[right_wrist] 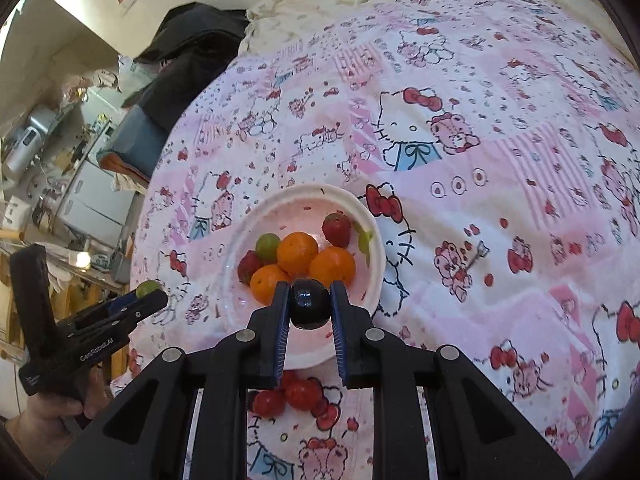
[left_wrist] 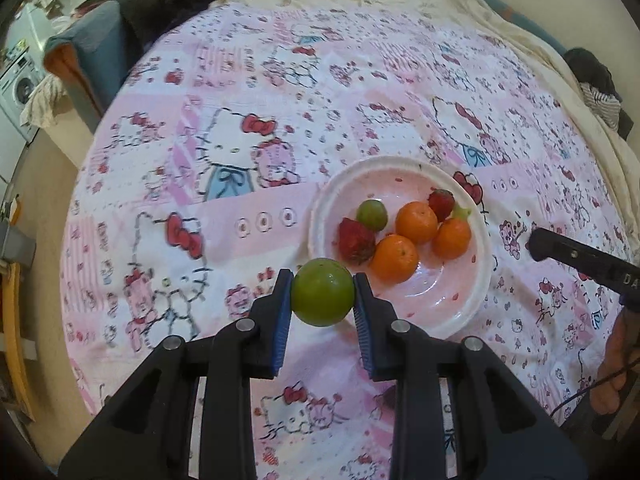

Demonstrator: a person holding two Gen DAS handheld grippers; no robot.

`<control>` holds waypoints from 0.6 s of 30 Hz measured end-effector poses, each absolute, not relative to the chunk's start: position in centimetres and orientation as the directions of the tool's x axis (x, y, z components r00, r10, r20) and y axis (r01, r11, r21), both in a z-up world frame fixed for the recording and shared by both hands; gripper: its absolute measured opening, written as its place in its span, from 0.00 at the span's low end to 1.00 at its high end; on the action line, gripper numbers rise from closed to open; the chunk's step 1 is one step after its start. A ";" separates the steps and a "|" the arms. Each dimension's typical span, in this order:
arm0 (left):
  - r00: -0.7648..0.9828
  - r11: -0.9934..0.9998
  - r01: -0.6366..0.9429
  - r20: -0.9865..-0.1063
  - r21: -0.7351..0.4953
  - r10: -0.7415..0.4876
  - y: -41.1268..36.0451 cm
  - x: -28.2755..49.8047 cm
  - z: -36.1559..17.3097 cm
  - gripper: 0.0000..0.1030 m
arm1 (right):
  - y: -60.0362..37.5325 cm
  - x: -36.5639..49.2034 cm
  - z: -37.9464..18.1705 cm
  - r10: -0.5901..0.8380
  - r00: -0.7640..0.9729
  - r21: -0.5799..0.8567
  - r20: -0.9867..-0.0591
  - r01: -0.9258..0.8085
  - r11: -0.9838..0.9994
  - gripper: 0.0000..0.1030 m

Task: Organize fruits
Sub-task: 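Lower the lime and the dark grape into the plate and open both tools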

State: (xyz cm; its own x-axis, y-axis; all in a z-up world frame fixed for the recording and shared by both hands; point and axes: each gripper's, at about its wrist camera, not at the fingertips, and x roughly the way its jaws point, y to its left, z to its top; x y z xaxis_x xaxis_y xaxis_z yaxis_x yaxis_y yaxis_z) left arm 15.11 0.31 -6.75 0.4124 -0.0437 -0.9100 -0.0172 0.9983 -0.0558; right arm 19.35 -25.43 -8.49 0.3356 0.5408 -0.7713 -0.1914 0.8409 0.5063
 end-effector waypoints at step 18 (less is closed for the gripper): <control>0.335 0.997 0.036 -0.939 -0.071 -0.079 -2.0 16.3 -11.8 0.25 | -24.5 20.9 -13.5 0.593 0.216 0.591 -0.775 -0.082 0.802 0.21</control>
